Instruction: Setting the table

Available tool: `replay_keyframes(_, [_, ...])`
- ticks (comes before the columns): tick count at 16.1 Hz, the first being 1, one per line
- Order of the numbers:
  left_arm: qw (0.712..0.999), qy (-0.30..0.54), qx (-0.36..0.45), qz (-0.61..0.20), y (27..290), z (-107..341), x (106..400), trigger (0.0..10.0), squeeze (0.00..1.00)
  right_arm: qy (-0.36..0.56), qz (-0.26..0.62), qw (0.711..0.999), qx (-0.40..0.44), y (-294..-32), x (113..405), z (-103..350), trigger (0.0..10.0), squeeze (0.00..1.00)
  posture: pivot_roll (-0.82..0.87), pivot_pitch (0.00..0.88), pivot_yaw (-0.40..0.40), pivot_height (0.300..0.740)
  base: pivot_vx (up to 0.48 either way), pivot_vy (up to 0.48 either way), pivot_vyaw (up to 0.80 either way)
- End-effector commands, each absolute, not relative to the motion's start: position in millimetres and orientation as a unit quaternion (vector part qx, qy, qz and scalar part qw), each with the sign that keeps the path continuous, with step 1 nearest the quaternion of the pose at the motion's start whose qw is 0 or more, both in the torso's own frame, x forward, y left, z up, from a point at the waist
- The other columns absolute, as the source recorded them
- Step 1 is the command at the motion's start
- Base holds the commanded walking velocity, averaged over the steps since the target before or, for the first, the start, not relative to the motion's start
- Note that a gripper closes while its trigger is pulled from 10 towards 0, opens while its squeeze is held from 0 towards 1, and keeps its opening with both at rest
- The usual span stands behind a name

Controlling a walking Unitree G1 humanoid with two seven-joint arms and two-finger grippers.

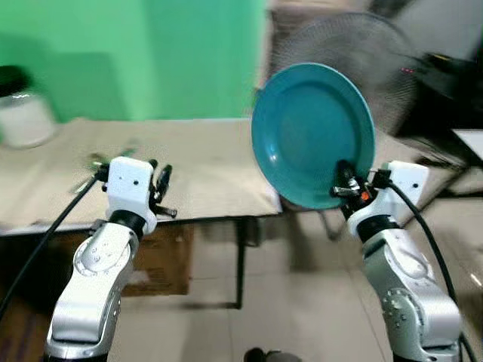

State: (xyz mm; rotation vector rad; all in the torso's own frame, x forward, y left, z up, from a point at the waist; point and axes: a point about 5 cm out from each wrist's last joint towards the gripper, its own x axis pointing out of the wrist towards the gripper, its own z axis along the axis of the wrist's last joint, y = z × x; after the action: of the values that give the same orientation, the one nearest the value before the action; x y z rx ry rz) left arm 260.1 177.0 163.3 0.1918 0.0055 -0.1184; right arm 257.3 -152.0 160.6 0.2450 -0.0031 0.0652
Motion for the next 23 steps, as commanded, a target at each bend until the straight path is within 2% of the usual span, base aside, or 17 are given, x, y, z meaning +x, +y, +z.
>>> replay_keyframes(1, [0.993, 0.005, 0.105, -0.046, 180, 163, 263, 10.0, 0.0, -0.013, 0.012, 0.993, 0.116, -158, 258, 161, 10.0, 0.0, 0.13, 0.0, -0.024, 0.74, 0.0, 0.0, -0.8])
replay_keyframes(4, [0.996, 0.0, 0.071, -0.052, 180, 160, 265, 10.0, 0.0, -0.004, -0.023, 0.994, 0.106, -165, 253, 154, 10.0, 0.0, 0.09, 0.0, 0.013, 0.74, 0.0, 0.0, -0.8])
replay_keyframes(7, [0.996, -0.003, 0.073, -0.05, 171, 155, 267, 10.0, 0.0, 0.008, -0.044, 0.993, 0.108, -172, 244, 143, 10.0, 0.0, 0.09, 0.0, 0.023, 0.74, 0.0, 0.0, -0.8])
replay_keyframes(11, [0.994, -0.017, 0.109, -0.022, 181, 158, 270, 10.0, 0.0, 0.014, -0.044, 0.994, 0.095, -168, 247, 138, 10.0, 0.0, 0.11, 0.0, 0.014, 0.74, 0.0, 0.0, -0.8])
replay_keyframes(13, [0.994, 0.002, 0.094, -0.061, 182, 153, 266, 10.0, 0.0, 0.008, -0.043, 0.995, 0.086, -168, 251, 142, 10.0, 0.0, 0.1, 0.0, -0.006, 0.74, 0.0, 0.0, -0.8])
replay_keyframes(17, [0.994, -0.014, 0.088, -0.063, 174, 155, 260, 10.0, 0.0, 0.013, -0.034, 0.998, 0.06, -174, 251, 144, 10.0, 0.0, 0.11, 0.0, -0.024, 0.74, 0.0, 0.0, -0.8])
replay_keyframes(21, [0.995, -0.068, 0.075, 0.011, 182, 163, 262, 10.0, 0.0, 0.007, -0.056, 0.996, 0.067, -181, 253, 143, 10.0, 0.0, 0.13, 0.0, -0.018, 0.74, 0.0, 0.0, -0.8])
replay_keyframes(23, [0.992, -0.082, 0.085, 0.034, 188, 167, 267, 10.0, 0.0, 0.0, -0.063, 0.992, 0.109, -180, 256, 149, 10.0, 0.0, 0.11, 0.0, -0.006, 0.74, 0.0, 0.0, -0.8])
